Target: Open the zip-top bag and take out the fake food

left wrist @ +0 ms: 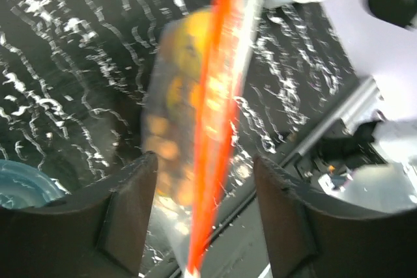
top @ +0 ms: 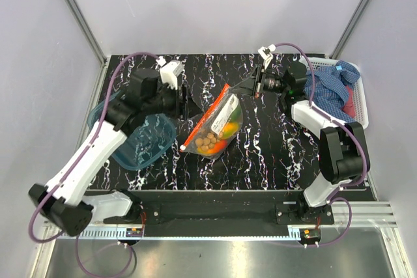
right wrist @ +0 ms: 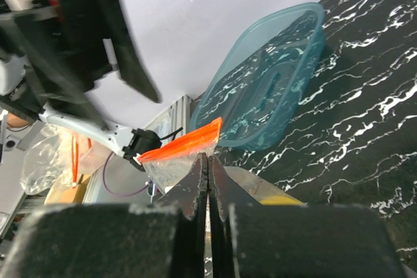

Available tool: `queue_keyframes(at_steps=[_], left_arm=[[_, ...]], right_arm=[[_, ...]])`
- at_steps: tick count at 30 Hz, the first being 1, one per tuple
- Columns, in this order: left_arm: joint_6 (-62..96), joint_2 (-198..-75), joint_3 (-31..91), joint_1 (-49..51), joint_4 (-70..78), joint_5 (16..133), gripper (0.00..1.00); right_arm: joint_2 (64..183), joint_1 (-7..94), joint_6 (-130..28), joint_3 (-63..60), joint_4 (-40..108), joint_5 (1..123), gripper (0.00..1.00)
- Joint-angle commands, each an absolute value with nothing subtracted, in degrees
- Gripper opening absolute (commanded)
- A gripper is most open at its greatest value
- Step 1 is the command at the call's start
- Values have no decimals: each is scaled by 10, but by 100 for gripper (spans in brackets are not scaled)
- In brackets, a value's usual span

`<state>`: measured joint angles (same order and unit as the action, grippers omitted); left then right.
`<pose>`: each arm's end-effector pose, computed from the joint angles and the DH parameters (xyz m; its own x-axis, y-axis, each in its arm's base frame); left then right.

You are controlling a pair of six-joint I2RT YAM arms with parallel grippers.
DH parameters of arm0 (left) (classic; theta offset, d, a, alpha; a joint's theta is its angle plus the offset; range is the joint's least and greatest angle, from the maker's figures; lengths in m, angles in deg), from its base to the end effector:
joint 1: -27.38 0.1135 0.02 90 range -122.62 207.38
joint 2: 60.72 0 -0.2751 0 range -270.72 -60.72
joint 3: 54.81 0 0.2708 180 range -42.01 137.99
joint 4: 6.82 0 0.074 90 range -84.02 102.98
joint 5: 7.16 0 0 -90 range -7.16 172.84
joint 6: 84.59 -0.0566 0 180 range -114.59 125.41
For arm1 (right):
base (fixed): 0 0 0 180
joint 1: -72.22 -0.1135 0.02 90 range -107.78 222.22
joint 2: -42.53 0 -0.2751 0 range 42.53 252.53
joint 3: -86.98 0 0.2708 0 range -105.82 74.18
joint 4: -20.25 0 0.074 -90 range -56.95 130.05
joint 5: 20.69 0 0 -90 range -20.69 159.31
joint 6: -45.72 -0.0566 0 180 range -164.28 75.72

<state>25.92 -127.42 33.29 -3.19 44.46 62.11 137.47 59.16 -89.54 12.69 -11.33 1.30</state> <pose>0.2252 -0.1563 0.4017 -0.6610 0.0099 -0.7503 0.5427 0.6968 -0.4690 0.3686 0.1394 0.3101 -0.5600 0.1431 -0.8160 -0.8150 0.0815 0.5737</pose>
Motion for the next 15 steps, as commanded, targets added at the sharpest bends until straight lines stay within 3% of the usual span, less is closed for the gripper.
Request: queue_keyframes(at_steps=[1,15], left_arm=[[247,-1319,354,-12,432,624,58],[272,-1350,306,-6,373,528,55]], right_arm=[[1375,587,-928,107,-184,-11,0],[1379,589,-939,108,-198,-10,0]])
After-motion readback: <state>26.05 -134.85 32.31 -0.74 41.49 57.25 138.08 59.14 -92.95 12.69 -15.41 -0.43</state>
